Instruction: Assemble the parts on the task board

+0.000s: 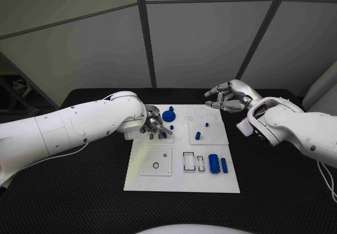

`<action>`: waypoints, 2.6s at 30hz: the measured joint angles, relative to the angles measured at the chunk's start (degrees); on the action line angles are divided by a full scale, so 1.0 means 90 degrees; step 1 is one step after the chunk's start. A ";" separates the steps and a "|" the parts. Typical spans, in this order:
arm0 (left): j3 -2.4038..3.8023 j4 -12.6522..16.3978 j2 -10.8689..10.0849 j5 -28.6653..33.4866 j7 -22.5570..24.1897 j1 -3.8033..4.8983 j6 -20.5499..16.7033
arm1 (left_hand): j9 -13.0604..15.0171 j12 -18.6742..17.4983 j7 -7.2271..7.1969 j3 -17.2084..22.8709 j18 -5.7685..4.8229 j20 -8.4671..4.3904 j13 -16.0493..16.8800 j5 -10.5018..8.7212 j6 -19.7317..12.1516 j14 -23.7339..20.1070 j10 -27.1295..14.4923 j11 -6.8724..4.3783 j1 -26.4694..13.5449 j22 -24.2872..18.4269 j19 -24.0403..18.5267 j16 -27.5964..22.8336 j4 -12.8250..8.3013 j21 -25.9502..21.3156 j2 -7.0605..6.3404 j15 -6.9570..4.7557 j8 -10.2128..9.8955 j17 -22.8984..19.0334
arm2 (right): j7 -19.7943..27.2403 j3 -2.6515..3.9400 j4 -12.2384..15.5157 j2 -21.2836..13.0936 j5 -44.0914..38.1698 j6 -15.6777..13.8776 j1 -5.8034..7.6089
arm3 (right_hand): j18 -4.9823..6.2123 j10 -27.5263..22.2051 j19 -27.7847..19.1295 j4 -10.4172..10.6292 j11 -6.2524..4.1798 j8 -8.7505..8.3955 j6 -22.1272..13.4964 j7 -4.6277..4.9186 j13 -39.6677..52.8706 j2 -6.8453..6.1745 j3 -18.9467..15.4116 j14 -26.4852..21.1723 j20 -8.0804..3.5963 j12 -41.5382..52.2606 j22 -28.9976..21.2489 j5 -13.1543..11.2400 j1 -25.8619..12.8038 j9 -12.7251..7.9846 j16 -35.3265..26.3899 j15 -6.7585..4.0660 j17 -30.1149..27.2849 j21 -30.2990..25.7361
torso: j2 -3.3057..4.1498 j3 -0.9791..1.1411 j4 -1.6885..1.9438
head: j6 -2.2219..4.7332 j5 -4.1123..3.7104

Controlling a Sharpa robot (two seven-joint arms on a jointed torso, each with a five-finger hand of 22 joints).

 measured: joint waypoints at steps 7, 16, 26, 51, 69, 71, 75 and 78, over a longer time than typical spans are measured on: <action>-0.0001 0.0001 0.0011 0.0000 0.0033 0.0000 -0.0001 | 0.0087 0.0000 -0.0023 0.0180 0.0000 0.0000 -0.0011 0.0000 -0.0023 -0.0023 -0.0022 -0.0022 0.0266 0.0018 0.0000 0.0000 -0.0176 0.0000 0.0214 -0.0023 0.0045 0.0005 | -0.0008 0.0000 -0.0008 0.0007 -0.0002 0.0006 0.0000 | 0.0000 0.0000 0.0000 0.0000 0.0000 0.0000 0.0000 0.0000 0.0000 0.0000 0.0000 0.0000 0.0000 0.0000 0.0000 0.0000 0.0000 0.0000 0.0000 0.0000 0.0000 0.0000 | 0.0000 0.0002 0.0001 | 0.0000 -0.0008; 0.0009 -0.0009 0.0011 0.0017 0.0113 0.0020 -0.0037 | 0.0175 -0.0138 -0.0069 0.0911 0.0002 -0.0024 -0.0115 -0.0009 -0.0205 0.0001 -0.0103 -0.0057 0.0882 0.0018 -0.0024 -0.0051 -0.0589 0.0000 0.0444 -0.0047 0.0043 -0.0005 | -0.0025 0.0000 -0.0014 0.0007 -0.0004 0.0026 0.0000 | 0.0000 0.0000 0.0000 0.0000 0.0000 0.0000 0.0023 -0.0022 0.0000 0.0000 0.0000 0.0000 0.0000 0.0000 0.0000 0.0000 0.0000 0.0001 0.0000 0.0000 -0.0001 0.0000 | -0.0001 0.0002 0.0001 | 0.0001 -0.0009; 0.0004 0.0007 -0.0027 0.0108 0.0165 0.0017 -0.0058 | 0.0312 -0.0359 -0.0001 0.2091 0.0002 -0.0047 -0.0285 -0.0061 -0.0366 -0.0022 -0.0185 -0.0043 0.0944 0.0040 -0.0047 -0.0060 -0.0139 0.0000 0.0153 -0.0069 0.0014 -0.0005 | -0.0052 0.0000 -0.0027 0.0005 -0.0009 0.0065 0.0000 | 0.0000 0.0000 0.0000 0.0000 0.0000 0.0000 0.0023 -0.0022 0.0000 0.0000 0.0000 0.0001 0.0000 0.0000 0.0000 0.0000 0.0000 0.0001 0.0000 -0.0001 -0.0001 0.0000 | -0.0002 0.0001 0.0003 | -0.0011 -0.0013; -0.0045 0.0714 -0.0695 0.0956 0.0147 -0.0006 -0.0856 | 0.1043 -0.0480 -0.0079 0.5250 0.0002 -0.0071 -0.0594 0.0490 -0.0444 -0.0022 -0.0086 -0.0026 -0.0931 0.0240 -0.0023 -0.0084 -0.0808 -0.0050 -0.1036 -0.0069 0.0800 0.0078 | -0.0101 -0.0001 -0.0056 0.0002 -0.0050 0.0163 0.0000 | 0.0000 0.0000 0.0000 0.0000 0.0000 0.0000 0.0023 -0.0022 -0.0004 0.0000 0.0000 0.0023 0.0000 0.0000 0.0000 0.0024 0.0000 -0.0004 -0.0023 -0.0023 0.0004 0.0000 | -0.0001 0.0002 0.0017 | -0.0038 0.0082; -0.0231 0.0779 -0.0679 0.0468 -0.0128 -0.0045 -0.1284 | 0.1098 -0.0417 -0.0102 0.5473 0.0002 -0.0116 -0.0656 0.0649 -0.0512 -0.0022 -0.0062 -0.0048 -0.1240 0.0341 0.0023 -0.0083 -0.0920 0.0007 -0.1068 -0.0114 0.1036 0.0084 | -0.0111 -0.0001 -0.0055 -0.0007 -0.0089 0.0197 0.0000 | 0.0000 0.0000 0.0000 0.0000 0.0000 0.0000 0.0022 -0.0022 -0.0004 0.0000 0.0000 0.0023 0.0000 0.0000 0.0000 0.0024 0.0000 -0.0003 -0.0023 -0.0023 0.0003 0.0000 | -0.0003 0.0003 0.0001 | -0.0065 0.0135; -0.0238 0.0772 -0.0658 0.0385 -0.0146 -0.0052 -0.1303 | 0.1098 -0.0417 -0.0103 0.5551 0.0002 -0.0116 -0.0656 0.0671 -0.0512 -0.0022 -0.0062 -0.0048 -0.1263 0.0344 0.0022 -0.0083 -0.0966 0.0007 -0.1091 -0.0114 0.1036 0.0084 | -0.0111 -0.0001 -0.0054 -0.0008 -0.0093 0.0199 0.0000 | 0.0000 0.0000 0.0000 0.0000 0.0000 0.0000 0.0022 -0.0022 -0.0004 0.0000 0.0000 0.0023 0.0000 0.0000 0.0000 0.0024 0.0000 -0.0003 -0.0023 -0.0023 0.0002 0.0000 | -0.0003 0.0002 0.0000 | -0.0063 0.0135; -0.0245 0.0760 -0.0618 0.0251 -0.0173 -0.0063 -0.1331 | 0.1098 -0.0392 -0.0102 0.5561 0.0002 -0.0116 -0.0656 0.0687 -0.0512 -0.0022 -0.0062 -0.0048 -0.1280 0.0352 0.0023 -0.0083 -0.0975 0.0007 -0.1108 -0.0114 0.1080 0.0084 | -0.0111 -0.0001 -0.0054 -0.0008 -0.0097 0.0202 0.0000 | 0.0000 0.0000 0.0000 0.0000 0.0000 0.0000 0.0022 -0.0022 -0.0003 0.0000 0.0000 0.0023 0.0000 0.0000 0.0000 0.0024 0.0000 -0.0003 -0.0023 -0.0023 0.0002 0.0000 | -0.0003 -0.0001 -0.0002 | -0.0057 0.0131; -0.0247 0.0755 -0.0592 0.0165 -0.0190 -0.0065 -0.1340 | 0.1097 -0.0392 -0.0102 0.5562 0.0002 -0.0131 -0.0656 0.0690 -0.0512 -0.0022 -0.0062 -0.0048 -0.1280 0.0364 0.0037 -0.0083 -0.0977 0.0007 -0.1108 -0.0114 0.1080 0.0086 | -0.0111 -0.0001 -0.0054 -0.0008 -0.0100 0.0204 0.0000 | 0.0000 0.0000 0.0000 0.0000 0.0000 0.0000 0.0022 -0.0022 -0.0014 0.0000 0.0000 0.0023 0.0000 0.0000 0.0000 0.0056 0.0000 -0.0003 -0.0023 -0.0023 0.0002 0.0000 | -0.0001 -0.0001 -0.0004 | -0.0056 0.0131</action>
